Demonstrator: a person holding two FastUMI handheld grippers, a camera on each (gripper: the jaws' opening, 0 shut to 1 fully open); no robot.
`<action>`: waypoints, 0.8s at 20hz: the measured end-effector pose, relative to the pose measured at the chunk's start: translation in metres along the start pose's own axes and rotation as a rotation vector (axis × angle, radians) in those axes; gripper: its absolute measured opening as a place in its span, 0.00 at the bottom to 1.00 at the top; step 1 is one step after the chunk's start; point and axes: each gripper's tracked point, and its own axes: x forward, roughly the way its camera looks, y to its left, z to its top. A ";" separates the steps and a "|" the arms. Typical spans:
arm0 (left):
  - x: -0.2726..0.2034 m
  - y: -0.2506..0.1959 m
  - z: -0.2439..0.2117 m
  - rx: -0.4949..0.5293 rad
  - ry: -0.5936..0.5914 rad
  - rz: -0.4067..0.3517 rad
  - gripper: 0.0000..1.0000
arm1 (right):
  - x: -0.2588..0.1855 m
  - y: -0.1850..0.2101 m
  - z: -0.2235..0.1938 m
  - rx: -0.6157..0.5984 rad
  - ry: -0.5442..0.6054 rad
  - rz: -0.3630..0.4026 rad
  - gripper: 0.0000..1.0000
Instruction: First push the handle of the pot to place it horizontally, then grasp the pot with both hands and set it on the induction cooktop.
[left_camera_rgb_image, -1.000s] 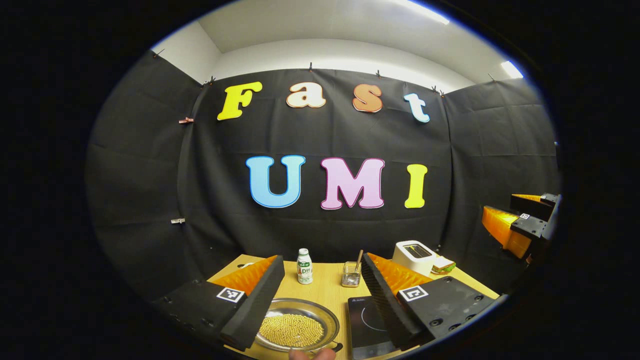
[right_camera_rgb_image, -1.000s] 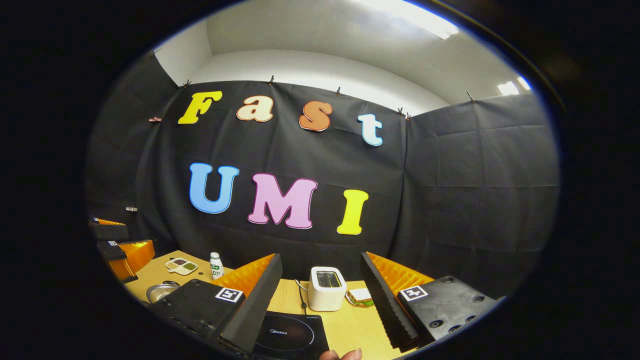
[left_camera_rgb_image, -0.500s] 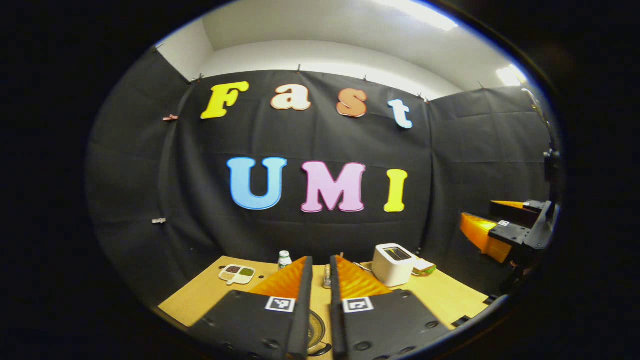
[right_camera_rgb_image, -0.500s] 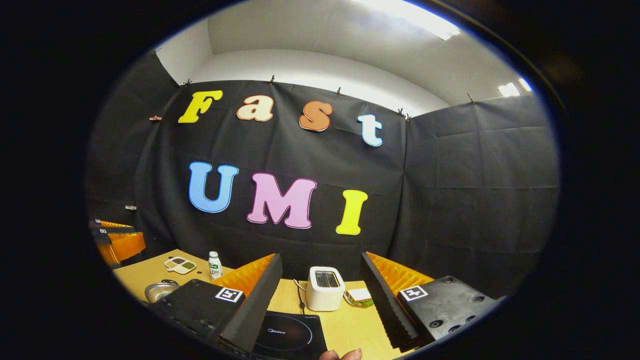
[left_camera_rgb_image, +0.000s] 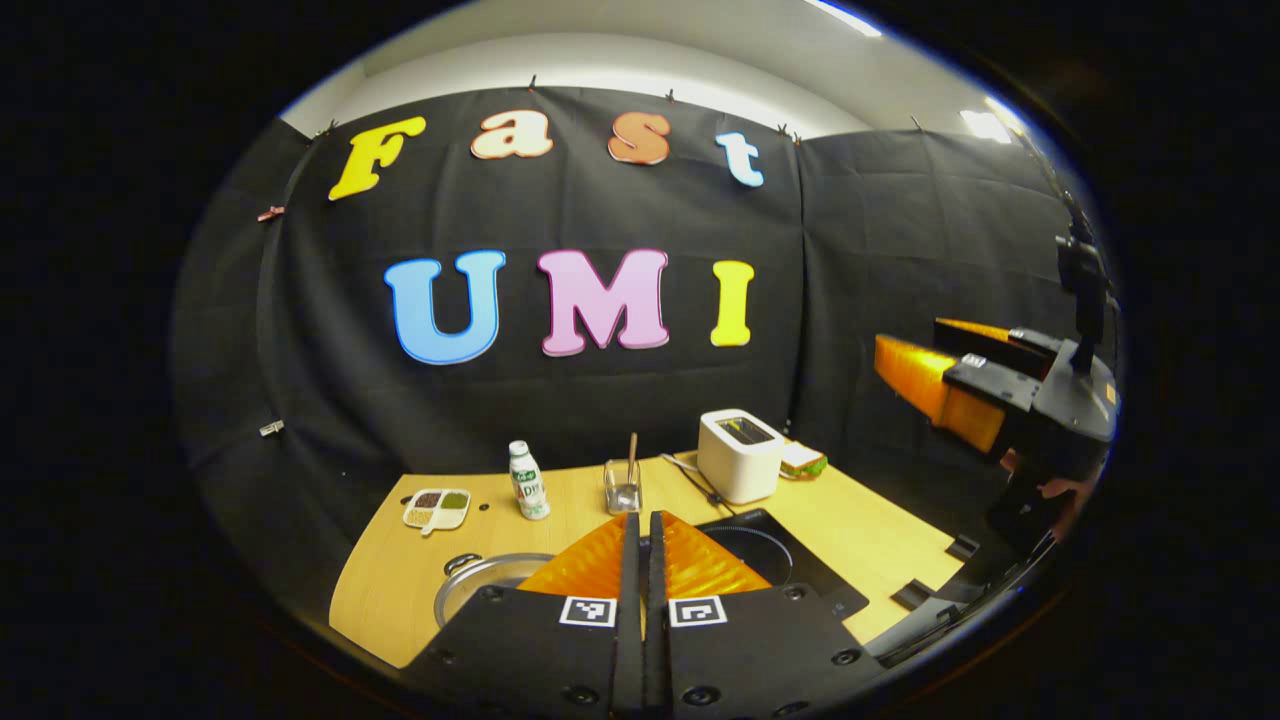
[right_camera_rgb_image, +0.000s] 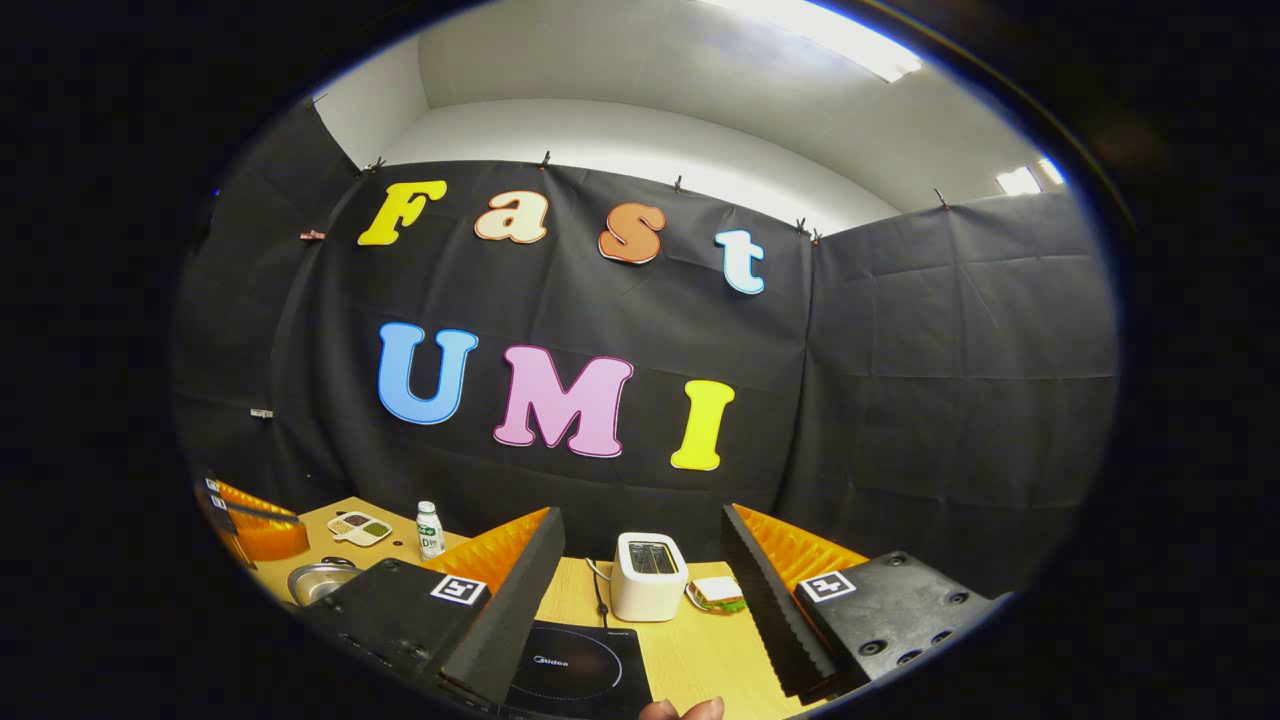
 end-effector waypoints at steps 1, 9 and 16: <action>0.001 0.001 -0.015 -0.002 0.045 -0.013 0.05 | -0.002 -0.003 0.000 -0.005 -0.002 -0.006 0.97; -0.014 0.011 -0.146 -0.156 0.508 -0.118 0.05 | -0.007 -0.013 -0.006 -0.023 0.004 -0.023 0.97; -0.022 0.018 -0.239 -0.204 0.889 -0.148 0.05 | -0.012 -0.022 -0.008 -0.049 0.007 -0.034 0.99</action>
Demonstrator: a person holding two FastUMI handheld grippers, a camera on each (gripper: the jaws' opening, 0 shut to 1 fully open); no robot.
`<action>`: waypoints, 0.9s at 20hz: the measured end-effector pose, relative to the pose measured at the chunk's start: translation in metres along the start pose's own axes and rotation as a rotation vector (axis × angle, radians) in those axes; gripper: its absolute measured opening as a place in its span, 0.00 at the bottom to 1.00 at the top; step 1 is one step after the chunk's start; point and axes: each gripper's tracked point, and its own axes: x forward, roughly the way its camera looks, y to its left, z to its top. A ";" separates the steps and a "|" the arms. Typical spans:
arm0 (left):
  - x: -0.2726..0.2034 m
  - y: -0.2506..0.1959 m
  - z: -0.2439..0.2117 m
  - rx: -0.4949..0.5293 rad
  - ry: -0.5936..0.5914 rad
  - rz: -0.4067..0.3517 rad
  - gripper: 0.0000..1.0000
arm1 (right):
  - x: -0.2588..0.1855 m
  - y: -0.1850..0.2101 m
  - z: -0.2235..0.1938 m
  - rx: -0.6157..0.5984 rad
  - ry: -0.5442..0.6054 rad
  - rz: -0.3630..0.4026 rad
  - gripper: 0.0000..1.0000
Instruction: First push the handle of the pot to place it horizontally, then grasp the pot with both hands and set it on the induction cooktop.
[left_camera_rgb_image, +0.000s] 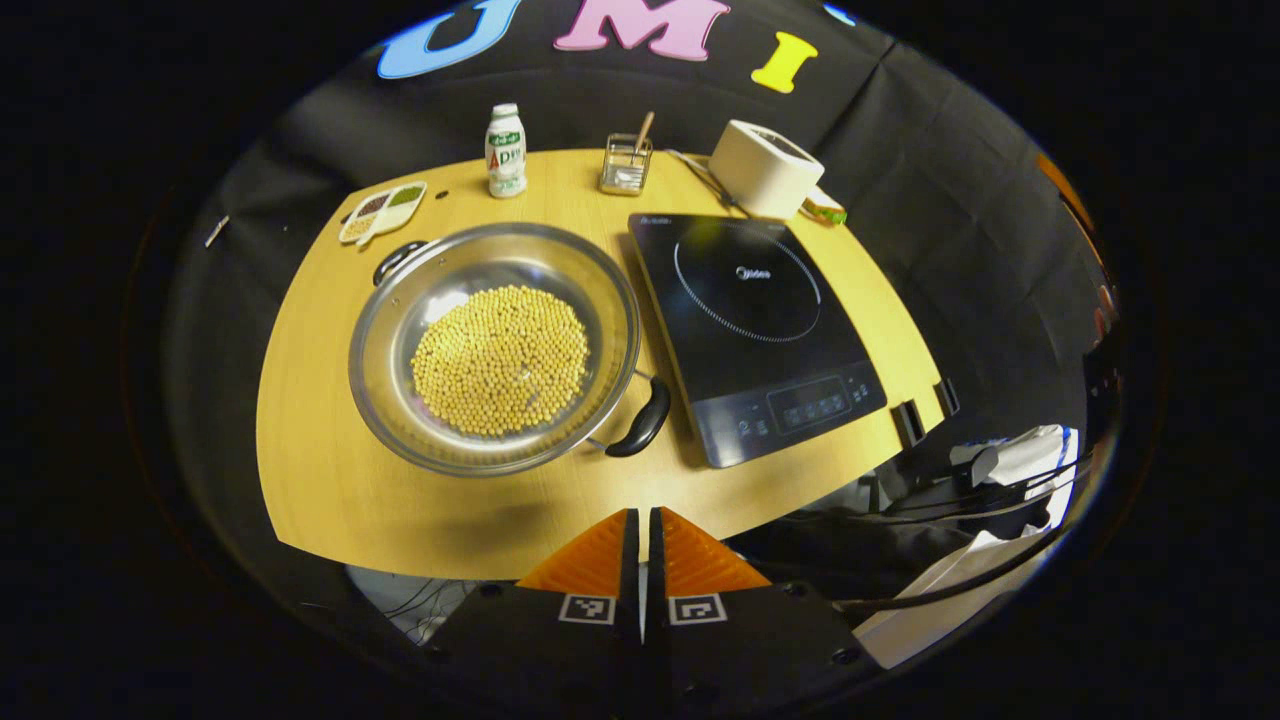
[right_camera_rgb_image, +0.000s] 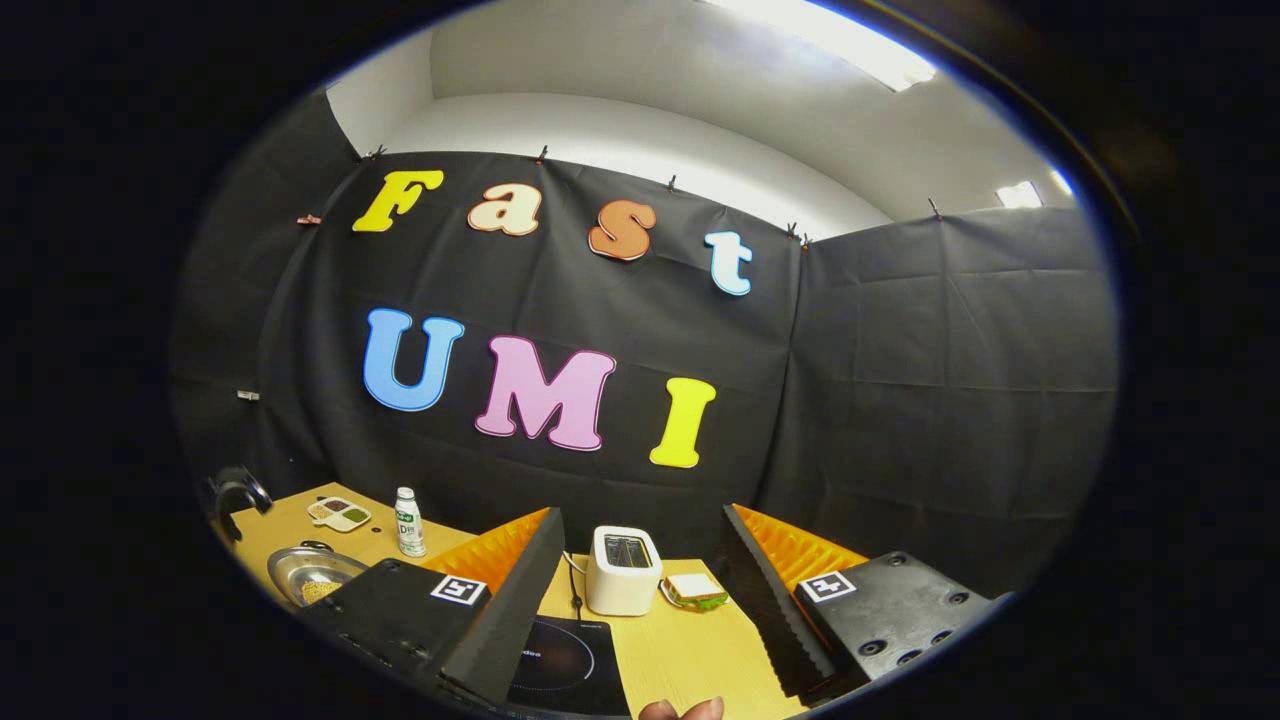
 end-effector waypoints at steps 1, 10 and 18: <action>0.007 0.005 -0.003 0.004 0.022 0.008 0.05 | 0.000 -0.001 -0.002 -0.005 0.001 -0.002 0.98; 0.059 0.022 0.005 0.001 0.139 0.075 0.05 | -0.001 -0.009 -0.012 -0.066 0.008 -0.023 0.98; 0.074 0.019 0.037 0.001 0.126 0.089 0.05 | 0.008 -0.007 -0.021 -0.141 0.006 -0.026 0.98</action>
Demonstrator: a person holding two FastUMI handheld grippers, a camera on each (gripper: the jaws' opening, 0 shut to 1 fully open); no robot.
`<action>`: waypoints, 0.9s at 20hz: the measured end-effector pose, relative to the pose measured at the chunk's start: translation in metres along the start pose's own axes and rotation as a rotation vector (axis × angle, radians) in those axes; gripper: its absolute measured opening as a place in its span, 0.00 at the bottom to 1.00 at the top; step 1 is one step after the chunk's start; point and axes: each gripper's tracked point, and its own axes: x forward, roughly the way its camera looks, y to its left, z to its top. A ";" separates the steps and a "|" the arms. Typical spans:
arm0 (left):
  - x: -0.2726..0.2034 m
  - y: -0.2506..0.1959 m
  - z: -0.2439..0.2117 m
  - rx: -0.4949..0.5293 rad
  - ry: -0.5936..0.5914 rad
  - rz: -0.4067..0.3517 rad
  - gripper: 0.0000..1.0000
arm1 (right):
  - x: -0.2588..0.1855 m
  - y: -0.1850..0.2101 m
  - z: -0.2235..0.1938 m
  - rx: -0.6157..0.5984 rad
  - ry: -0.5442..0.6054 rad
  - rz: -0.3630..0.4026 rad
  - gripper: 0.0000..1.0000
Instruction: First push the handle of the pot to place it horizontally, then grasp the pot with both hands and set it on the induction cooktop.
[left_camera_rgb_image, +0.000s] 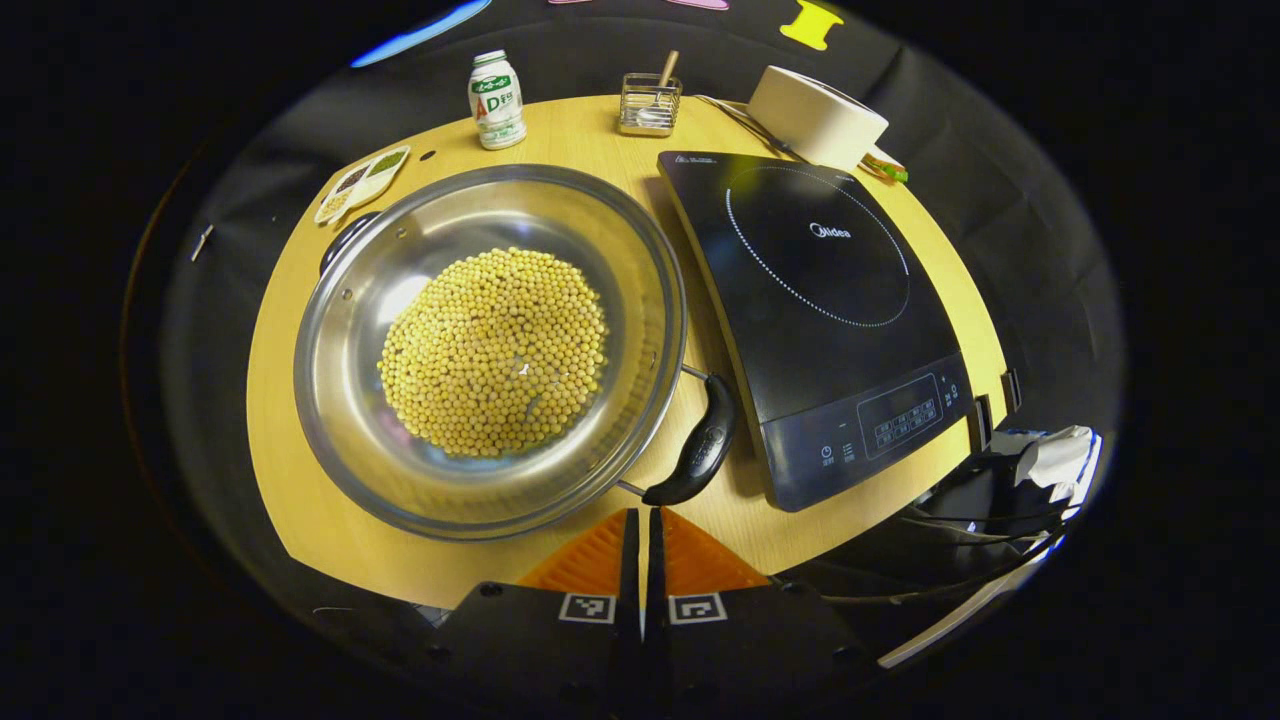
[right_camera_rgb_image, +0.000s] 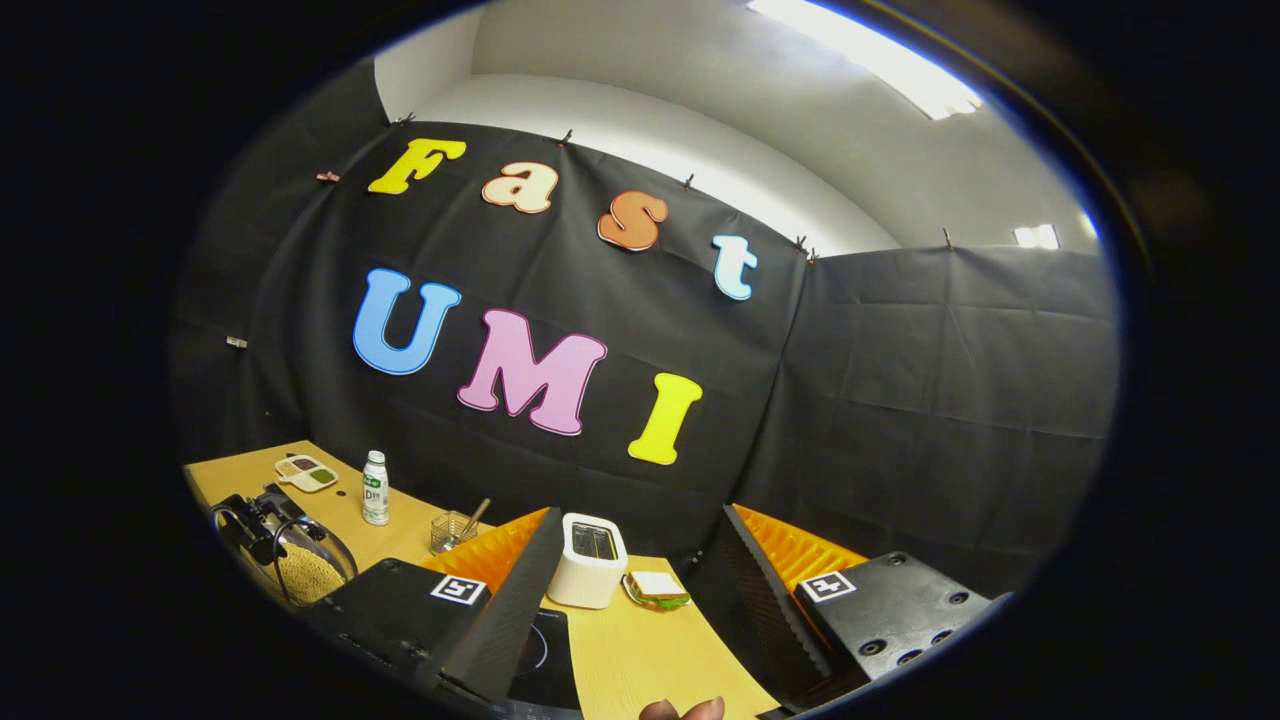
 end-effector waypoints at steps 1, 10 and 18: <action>0.001 0.000 0.004 0.006 -0.001 0.002 0.05 | 0.003 0.001 -0.003 -0.007 0.004 0.001 0.98; 0.018 -0.013 0.061 0.046 -0.018 0.005 0.05 | 0.018 0.005 -0.024 -0.012 0.047 -0.006 0.98; 0.033 -0.013 0.114 0.053 -0.049 0.008 0.05 | 0.025 -0.012 -0.040 -0.013 0.088 -0.062 0.97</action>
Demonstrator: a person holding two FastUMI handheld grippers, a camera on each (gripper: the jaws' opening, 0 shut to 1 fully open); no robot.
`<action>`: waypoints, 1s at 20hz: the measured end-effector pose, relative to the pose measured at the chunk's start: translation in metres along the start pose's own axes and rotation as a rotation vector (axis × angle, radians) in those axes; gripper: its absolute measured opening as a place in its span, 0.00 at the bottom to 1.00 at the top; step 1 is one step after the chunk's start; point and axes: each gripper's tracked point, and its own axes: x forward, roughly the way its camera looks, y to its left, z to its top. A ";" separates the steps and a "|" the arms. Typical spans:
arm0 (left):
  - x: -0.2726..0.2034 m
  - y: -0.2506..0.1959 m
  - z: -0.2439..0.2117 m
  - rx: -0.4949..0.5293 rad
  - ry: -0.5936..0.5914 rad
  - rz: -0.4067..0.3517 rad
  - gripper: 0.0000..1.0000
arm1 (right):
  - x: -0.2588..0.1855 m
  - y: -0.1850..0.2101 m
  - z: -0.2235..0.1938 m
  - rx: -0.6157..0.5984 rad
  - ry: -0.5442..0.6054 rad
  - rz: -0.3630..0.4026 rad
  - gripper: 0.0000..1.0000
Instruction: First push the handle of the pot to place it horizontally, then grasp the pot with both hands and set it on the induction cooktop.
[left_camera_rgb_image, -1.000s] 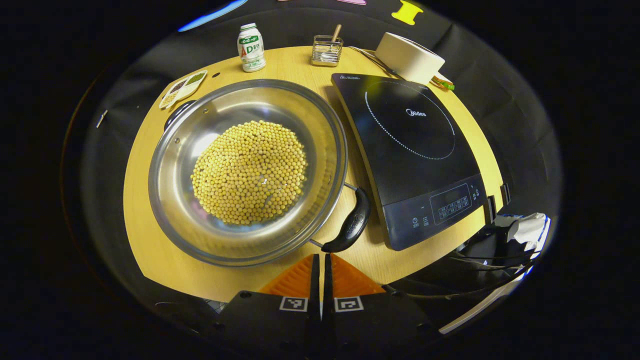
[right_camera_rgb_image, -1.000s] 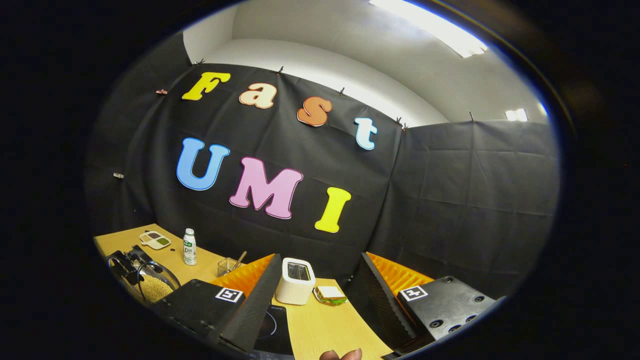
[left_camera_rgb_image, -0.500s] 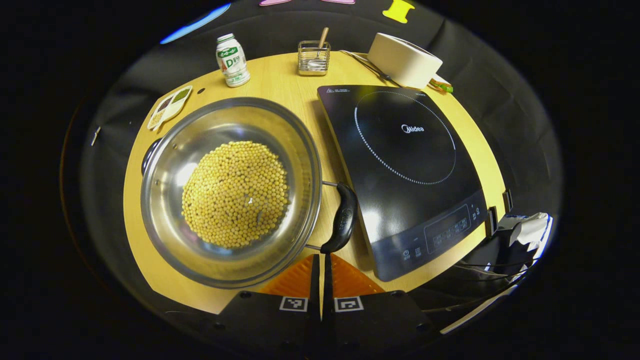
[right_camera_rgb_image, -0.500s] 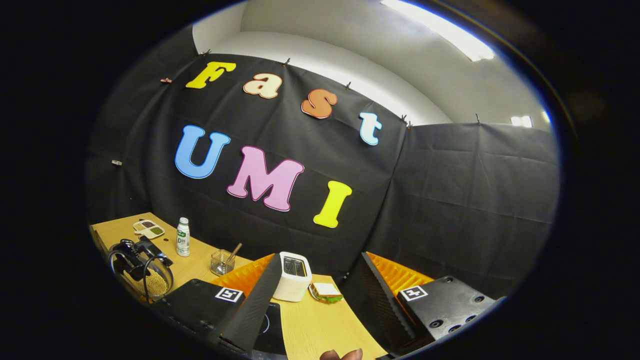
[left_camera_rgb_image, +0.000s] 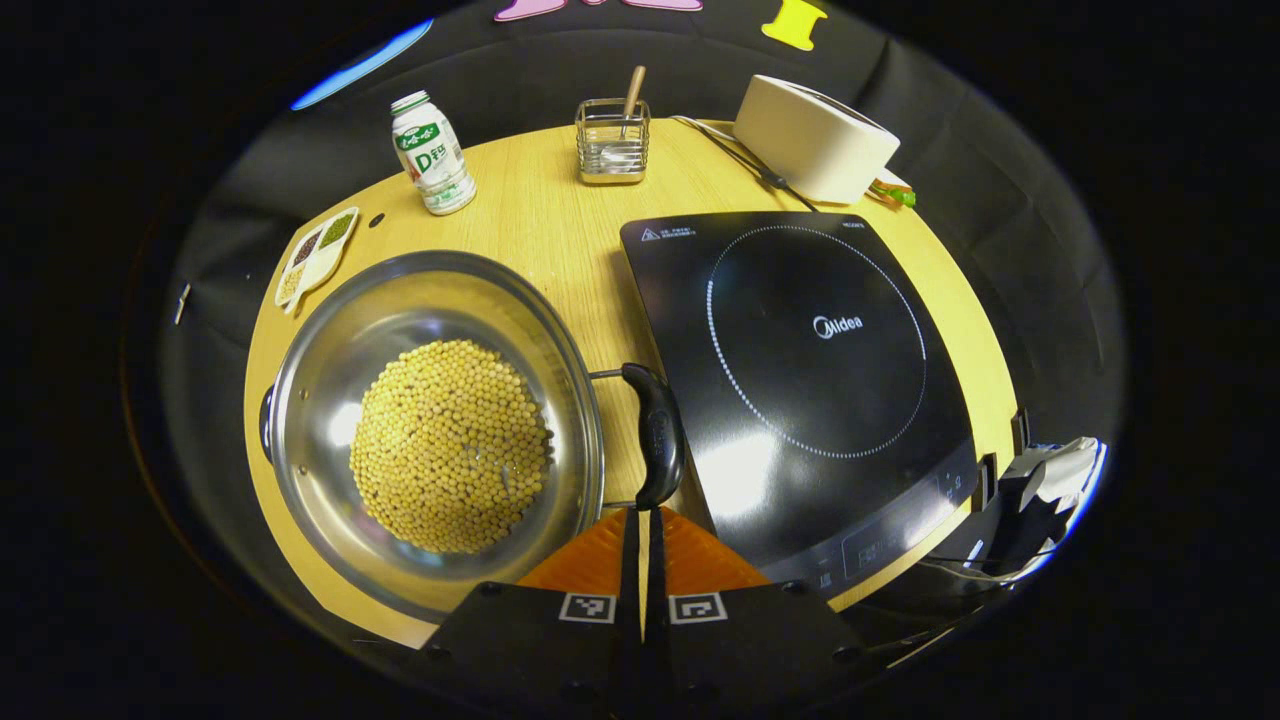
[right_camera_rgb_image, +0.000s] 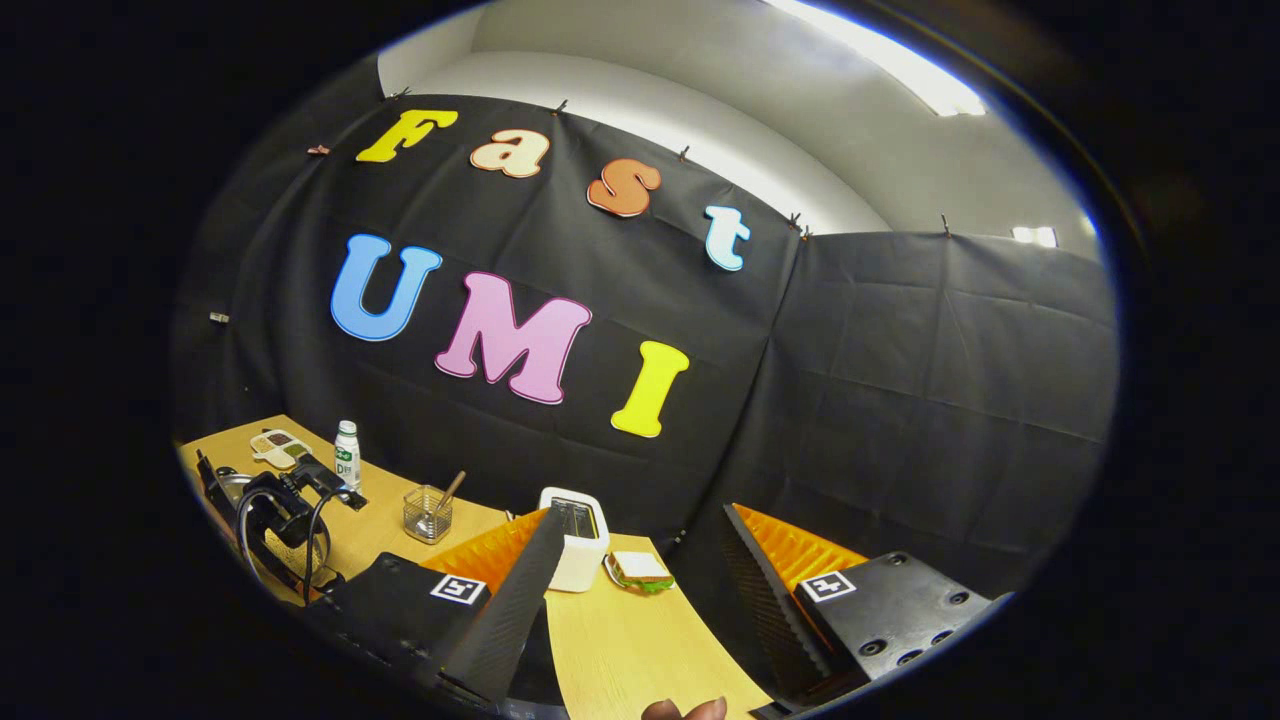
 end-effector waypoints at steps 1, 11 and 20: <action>0.002 0.001 0.005 0.001 -0.001 0.001 0.05 | 0.001 -0.001 -0.002 0.001 0.005 -0.007 0.98; -0.004 -0.009 0.017 0.014 -0.046 -0.041 0.05 | 0.009 0.017 -0.009 0.020 0.044 0.021 0.98; -0.096 0.007 0.024 0.004 -0.319 -0.055 0.66 | 0.005 0.060 -0.004 0.034 0.050 0.120 0.98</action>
